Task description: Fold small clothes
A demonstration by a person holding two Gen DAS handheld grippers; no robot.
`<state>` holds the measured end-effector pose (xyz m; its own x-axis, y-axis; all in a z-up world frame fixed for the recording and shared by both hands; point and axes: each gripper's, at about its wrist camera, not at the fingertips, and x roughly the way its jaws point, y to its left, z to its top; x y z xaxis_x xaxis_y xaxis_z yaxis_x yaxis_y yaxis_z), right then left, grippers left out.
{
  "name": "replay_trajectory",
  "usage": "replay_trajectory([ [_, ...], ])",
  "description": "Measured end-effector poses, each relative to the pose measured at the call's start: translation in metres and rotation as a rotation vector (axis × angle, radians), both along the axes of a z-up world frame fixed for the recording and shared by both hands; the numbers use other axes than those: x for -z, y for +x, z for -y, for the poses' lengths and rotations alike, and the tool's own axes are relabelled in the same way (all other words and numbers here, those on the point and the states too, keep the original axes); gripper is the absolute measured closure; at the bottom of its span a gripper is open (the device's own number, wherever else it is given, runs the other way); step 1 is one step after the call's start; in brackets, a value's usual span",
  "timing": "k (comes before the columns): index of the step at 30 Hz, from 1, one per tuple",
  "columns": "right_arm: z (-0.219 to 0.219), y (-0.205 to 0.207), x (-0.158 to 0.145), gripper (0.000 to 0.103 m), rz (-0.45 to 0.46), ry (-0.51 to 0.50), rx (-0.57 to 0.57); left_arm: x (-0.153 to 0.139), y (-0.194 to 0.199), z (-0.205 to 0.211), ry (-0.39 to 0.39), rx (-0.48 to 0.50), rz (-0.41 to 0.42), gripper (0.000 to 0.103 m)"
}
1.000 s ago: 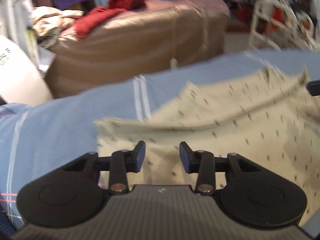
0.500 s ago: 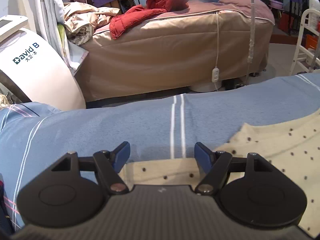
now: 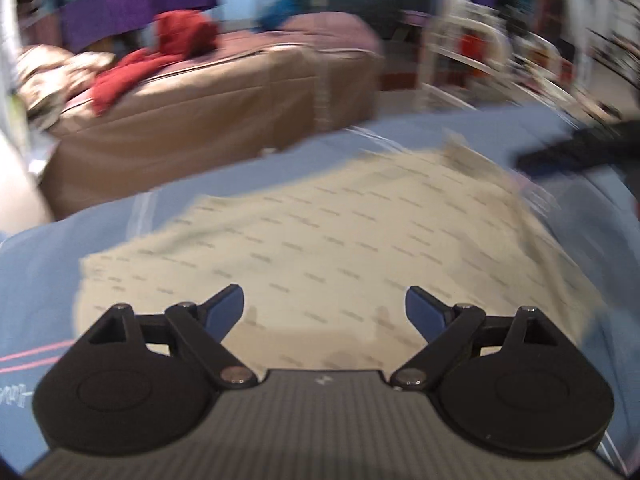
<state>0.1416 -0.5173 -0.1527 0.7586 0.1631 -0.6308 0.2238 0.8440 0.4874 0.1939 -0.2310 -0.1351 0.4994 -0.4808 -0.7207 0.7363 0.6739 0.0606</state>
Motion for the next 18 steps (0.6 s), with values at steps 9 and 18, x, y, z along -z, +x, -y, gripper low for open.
replay_trajectory([
  [9, 0.030, -0.035, 0.017, 0.000, -0.009, 0.122, 0.034, 0.053, -0.162, 0.125, 0.234, 0.373, 0.413, 0.028],
  [18, 0.042, -0.020, 0.032, 0.000, -0.012, 0.195, -0.011, 0.068, -0.160, 0.172, 0.252, 0.371, 0.306, 0.090],
])
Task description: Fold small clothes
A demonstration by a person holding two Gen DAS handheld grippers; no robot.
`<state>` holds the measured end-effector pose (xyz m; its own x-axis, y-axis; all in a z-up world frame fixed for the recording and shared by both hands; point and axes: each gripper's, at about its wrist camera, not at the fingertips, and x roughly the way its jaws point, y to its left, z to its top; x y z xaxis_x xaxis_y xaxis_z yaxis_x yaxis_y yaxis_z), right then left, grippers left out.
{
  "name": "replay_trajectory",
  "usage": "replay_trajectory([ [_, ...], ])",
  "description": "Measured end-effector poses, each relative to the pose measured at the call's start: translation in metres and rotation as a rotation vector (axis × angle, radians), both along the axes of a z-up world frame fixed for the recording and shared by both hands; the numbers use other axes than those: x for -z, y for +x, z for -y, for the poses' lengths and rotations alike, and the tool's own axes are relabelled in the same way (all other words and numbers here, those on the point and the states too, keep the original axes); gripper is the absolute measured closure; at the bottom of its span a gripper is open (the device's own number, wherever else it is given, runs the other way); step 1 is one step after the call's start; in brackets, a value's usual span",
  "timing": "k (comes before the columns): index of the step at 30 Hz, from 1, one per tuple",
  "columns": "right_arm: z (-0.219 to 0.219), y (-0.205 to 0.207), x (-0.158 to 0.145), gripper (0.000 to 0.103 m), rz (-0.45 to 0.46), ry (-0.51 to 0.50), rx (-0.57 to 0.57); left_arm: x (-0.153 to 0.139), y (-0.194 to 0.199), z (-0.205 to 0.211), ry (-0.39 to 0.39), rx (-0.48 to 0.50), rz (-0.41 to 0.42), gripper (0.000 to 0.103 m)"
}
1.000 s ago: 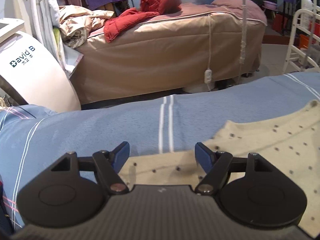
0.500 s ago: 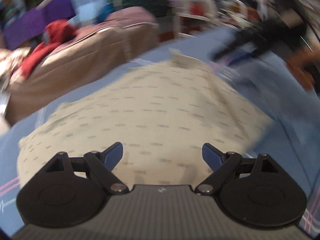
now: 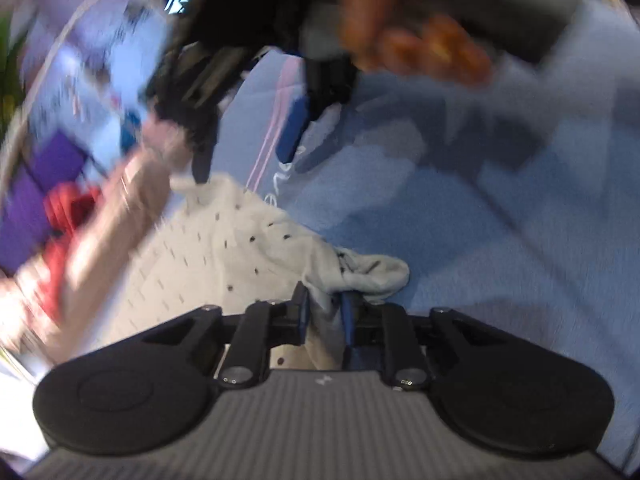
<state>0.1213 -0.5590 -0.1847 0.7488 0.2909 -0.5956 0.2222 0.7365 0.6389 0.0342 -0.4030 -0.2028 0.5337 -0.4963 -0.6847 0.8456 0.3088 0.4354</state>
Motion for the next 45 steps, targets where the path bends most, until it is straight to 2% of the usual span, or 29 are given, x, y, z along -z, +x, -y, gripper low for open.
replay_trajectory([
  [4, -0.003, 0.021, 0.015, 0.000, -0.040, 0.059, -0.012, -0.021, 0.046, -0.028, -0.159, -0.136, -0.339, 0.094],
  [5, -0.005, 0.028, 0.019, 0.000, -0.046, 0.085, -0.026, -0.024, 0.062, -0.038, -0.211, -0.179, -0.462, 0.094],
  [7, -0.009, 0.038, 0.027, 0.024, -0.054, 0.131, -0.017, -0.024, 0.092, -0.059, -0.323, -0.253, -0.674, 0.095],
  [8, -0.010, 0.043, 0.031, 0.078, -0.064, 0.158, 0.007, -0.023, 0.103, -0.067, -0.352, -0.283, -0.738, 0.095],
  [9, -0.011, 0.045, 0.033, 0.093, -0.072, 0.169, 0.035, -0.024, 0.114, -0.077, -0.392, -0.316, -0.793, 0.095],
  [12, -0.027, 0.050, 0.013, 0.093, -0.023, 0.145, 0.038, -0.036, 0.135, -0.115, -0.497, -0.376, -0.826, 0.095],
  [15, -0.057, 0.064, -0.027, 0.093, 0.060, 0.142, -0.003, -0.055, 0.153, -0.178, -0.641, -0.455, -0.849, 0.096],
  [17, -0.089, 0.082, -0.053, 0.093, 0.093, 0.141, -0.073, -0.066, 0.154, -0.223, -0.717, -0.513, -0.802, 0.096],
  [19, -0.129, 0.106, -0.073, 0.093, 0.116, 0.167, -0.154, -0.078, 0.153, -0.276, -0.771, -0.586, -0.706, 0.096],
  [22, -0.198, 0.145, -0.085, 0.093, 0.109, 0.156, -0.276, -0.077, 0.148, -0.344, -0.791, -0.699, -0.621, 0.096],
  [26, -0.282, 0.186, -0.061, 0.093, 0.025, 0.131, -0.377, -0.047, 0.156, -0.410, -0.770, -0.852, -0.612, 0.095],
  [28, -0.316, 0.198, -0.041, 0.092, -0.028, 0.059, -0.402, -0.026, 0.169, -0.433, -0.732, -0.930, -0.631, 0.094],
  [29, -0.326, 0.200, -0.030, 0.090, -0.051, 0.040, -0.394, -0.018, 0.172, -0.444, -0.729, -0.970, -0.631, 0.089],
  [30, -0.334, 0.203, -0.021, 0.078, -0.065, 0.039, -0.400, -0.009, 0.177, -0.455, -0.721, -0.992, -0.634, 0.083],
  [31, -0.338, 0.204, -0.014, 0.071, -0.066, 0.043, -0.411, -0.004, 0.181, -0.467, -0.723, -1.013, -0.666, 0.063],
  [32, -0.338, 0.201, -0.012, 0.058, -0.052, 0.057, -0.415, 0.001, 0.182, -0.473, -0.739, -1.036, -0.703, 0.041],
  [33, -0.335, 0.197, -0.013, 0.034, -0.027, 0.062, -0.413, 0.004, 0.178, -0.480, -0.780, -1.045, -0.725, 0.034],
  [34, -0.328, 0.193, -0.021, 0.020, 0.013, 0.054, -0.410, 0.003, 0.175, -0.484, -0.812, -1.035, -0.729, 0.025],
  [35, -0.320, 0.188, -0.028, 0.000, 0.052, 0.038, -0.396, 0.003, 0.172, -0.486, -0.828, -1.018, -0.730, 0.020],
  [37, -0.298, 0.177, -0.044, 0.000, 0.113, -0.004, -0.345, 0.003, 0.170, -0.480, -0.840, -0.959, -0.773, 0.013],
  [39, -0.267, 0.165, -0.052, 0.000, 0.123, -0.024, -0.310, 0.011, 0.172, -0.470, -0.856, -0.926, -0.853, 0.012],
  [41, -0.240, 0.158, -0.046, 0.000, 0.082, -0.043, -0.269, 0.025, 0.177, -0.457, -0.863, -0.953, -0.890, 0.012],
  [43, -0.215, 0.147, -0.030, 0.000, 0.035, -0.044, -0.223, 0.040, 0.183, -0.447, -0.890, -0.998, -0.877, 0.012],
  [45, -0.198, 0.138, -0.007, 0.000, -0.019, 0.009, -0.184, 0.039, 0.180, -0.438, -0.943, -1.021, -0.857, 0.017],
])
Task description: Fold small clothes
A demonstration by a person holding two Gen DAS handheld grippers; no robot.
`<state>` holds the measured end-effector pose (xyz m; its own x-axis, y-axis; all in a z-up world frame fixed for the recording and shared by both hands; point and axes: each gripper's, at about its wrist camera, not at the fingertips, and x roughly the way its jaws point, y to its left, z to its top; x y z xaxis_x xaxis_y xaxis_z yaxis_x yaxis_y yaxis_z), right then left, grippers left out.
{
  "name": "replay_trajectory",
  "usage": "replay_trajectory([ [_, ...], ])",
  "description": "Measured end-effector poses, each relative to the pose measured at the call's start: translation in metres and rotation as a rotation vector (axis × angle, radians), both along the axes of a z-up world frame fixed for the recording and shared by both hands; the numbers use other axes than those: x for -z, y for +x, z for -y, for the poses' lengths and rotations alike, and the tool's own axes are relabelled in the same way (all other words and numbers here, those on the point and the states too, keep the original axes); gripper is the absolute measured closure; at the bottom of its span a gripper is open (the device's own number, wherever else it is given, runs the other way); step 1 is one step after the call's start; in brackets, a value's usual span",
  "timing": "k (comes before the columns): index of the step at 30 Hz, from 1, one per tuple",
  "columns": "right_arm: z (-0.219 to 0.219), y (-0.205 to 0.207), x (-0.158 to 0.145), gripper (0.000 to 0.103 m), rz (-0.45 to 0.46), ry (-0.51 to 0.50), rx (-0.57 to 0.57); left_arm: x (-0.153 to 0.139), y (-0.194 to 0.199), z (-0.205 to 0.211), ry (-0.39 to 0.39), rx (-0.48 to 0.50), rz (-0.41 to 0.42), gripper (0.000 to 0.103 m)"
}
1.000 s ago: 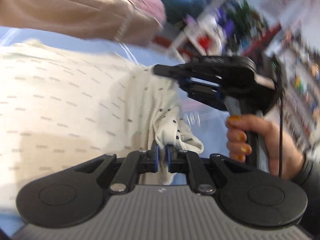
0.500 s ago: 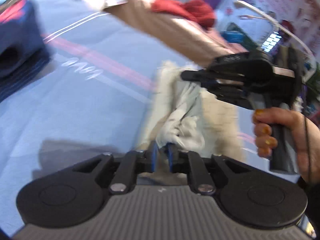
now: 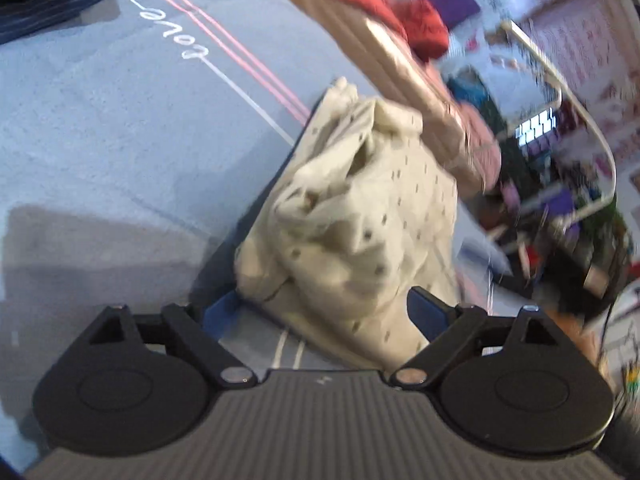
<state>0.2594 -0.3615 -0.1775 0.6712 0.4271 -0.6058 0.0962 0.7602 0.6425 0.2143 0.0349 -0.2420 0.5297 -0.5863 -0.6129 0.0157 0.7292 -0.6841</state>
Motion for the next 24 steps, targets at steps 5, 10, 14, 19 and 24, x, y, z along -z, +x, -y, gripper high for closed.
replay_trajectory([
  [5, -0.002, 0.005, 0.048, 0.030, -0.005, 0.255, 0.036, 0.008, 0.024, 0.008, -0.047, -0.093, -0.049, 0.063],
  [10, -0.015, 0.024, 0.060, 0.085, 0.031, 0.307, 0.127, 0.011, 0.037, 0.016, -0.063, -0.127, -0.077, 0.082],
  [14, -0.008, 0.006, 0.030, 0.091, 0.106, 0.265, 0.171, -0.025, 0.027, 0.037, -0.051, -0.065, 0.015, 0.084],
  [19, 0.046, -0.047, -0.054, 0.091, 0.239, 0.171, 0.208, -0.090, 0.006, 0.104, -0.168, 0.083, 0.090, 0.084],
  [24, 0.151, -0.133, -0.149, 0.091, 0.279, 0.065, 0.286, -0.150, -0.036, 0.219, -0.311, 0.299, 0.136, 0.084],
])
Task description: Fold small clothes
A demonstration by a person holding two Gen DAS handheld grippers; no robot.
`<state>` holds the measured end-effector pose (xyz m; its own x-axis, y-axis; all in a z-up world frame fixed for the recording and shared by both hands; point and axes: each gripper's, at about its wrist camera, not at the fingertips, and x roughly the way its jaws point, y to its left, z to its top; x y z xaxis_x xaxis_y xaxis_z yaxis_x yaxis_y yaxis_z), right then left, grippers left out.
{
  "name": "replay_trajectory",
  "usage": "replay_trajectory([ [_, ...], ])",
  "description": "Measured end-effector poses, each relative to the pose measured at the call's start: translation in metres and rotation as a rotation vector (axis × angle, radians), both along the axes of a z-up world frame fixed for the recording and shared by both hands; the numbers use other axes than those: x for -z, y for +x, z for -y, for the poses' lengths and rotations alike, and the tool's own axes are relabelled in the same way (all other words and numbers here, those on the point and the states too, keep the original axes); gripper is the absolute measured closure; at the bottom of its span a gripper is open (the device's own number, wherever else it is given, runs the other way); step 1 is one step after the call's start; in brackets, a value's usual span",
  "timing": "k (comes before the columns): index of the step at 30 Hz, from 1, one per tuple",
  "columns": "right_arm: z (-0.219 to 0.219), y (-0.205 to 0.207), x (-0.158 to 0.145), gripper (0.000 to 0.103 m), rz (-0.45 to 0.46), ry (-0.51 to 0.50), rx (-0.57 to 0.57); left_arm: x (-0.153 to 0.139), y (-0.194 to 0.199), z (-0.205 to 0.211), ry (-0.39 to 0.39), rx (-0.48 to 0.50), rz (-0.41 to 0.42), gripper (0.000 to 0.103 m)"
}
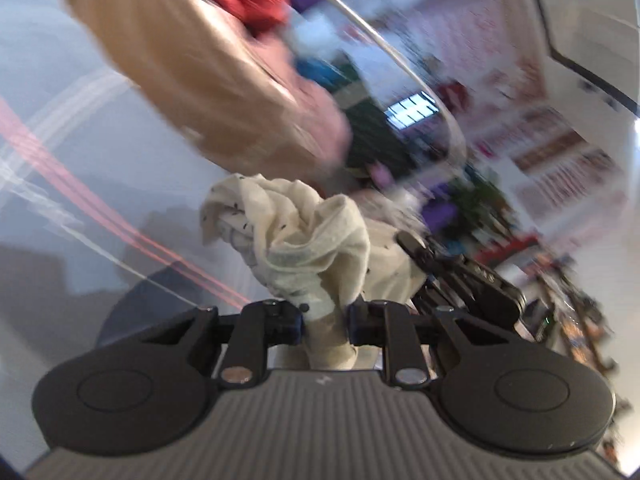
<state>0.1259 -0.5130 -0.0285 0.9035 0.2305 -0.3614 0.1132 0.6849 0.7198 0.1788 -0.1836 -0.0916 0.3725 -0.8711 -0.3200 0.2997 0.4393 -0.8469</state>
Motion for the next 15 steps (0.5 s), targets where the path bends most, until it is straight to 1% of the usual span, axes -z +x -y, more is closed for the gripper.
replay_trajectory([
  [2, 0.041, -0.036, -0.030, 0.091, -0.022, -0.060, 0.051, -0.011, -0.019, 0.046, -0.018, 0.049, 0.019, 0.084],
  [3, 0.060, -0.050, -0.041, 0.091, -0.045, -0.084, 0.053, -0.013, -0.030, 0.072, -0.012, 0.079, 0.026, 0.084],
  [5, 0.097, -0.079, -0.050, 0.091, -0.102, -0.138, 0.124, -0.004, -0.049, 0.122, 0.020, 0.137, -0.016, 0.083],
  [6, 0.115, -0.088, -0.046, 0.091, -0.149, -0.138, 0.138, 0.005, -0.058, 0.145, 0.062, 0.167, -0.029, 0.083],
  [8, 0.144, -0.111, -0.024, 0.090, -0.227, -0.158, 0.225, 0.031, -0.080, 0.186, 0.163, 0.228, -0.078, 0.082],
  [9, 0.157, -0.118, -0.010, 0.090, -0.279, -0.166, 0.234, 0.047, -0.091, 0.204, 0.207, 0.262, -0.104, 0.081],
  [10, 0.170, -0.123, 0.012, 0.089, -0.351, -0.174, 0.252, 0.063, -0.098, 0.216, 0.239, 0.271, -0.136, 0.081],
  [11, 0.180, -0.131, 0.033, 0.087, -0.407, -0.173, 0.300, 0.080, -0.105, 0.225, 0.286, 0.270, -0.164, 0.079],
  [12, 0.187, -0.137, 0.055, 0.079, -0.463, -0.169, 0.321, 0.097, -0.112, 0.234, 0.343, 0.282, -0.203, 0.077],
  [13, 0.195, -0.143, 0.081, 0.072, -0.511, -0.157, 0.320, 0.111, -0.117, 0.233, 0.355, 0.267, -0.244, 0.063],
  [14, 0.198, -0.150, 0.099, 0.072, -0.498, -0.132, 0.331, 0.121, -0.121, 0.227, 0.331, 0.225, -0.252, 0.055],
  [15, 0.198, -0.163, 0.107, 0.060, -0.407, -0.107, 0.357, 0.123, -0.123, 0.224, 0.341, 0.221, -0.227, 0.044],
])
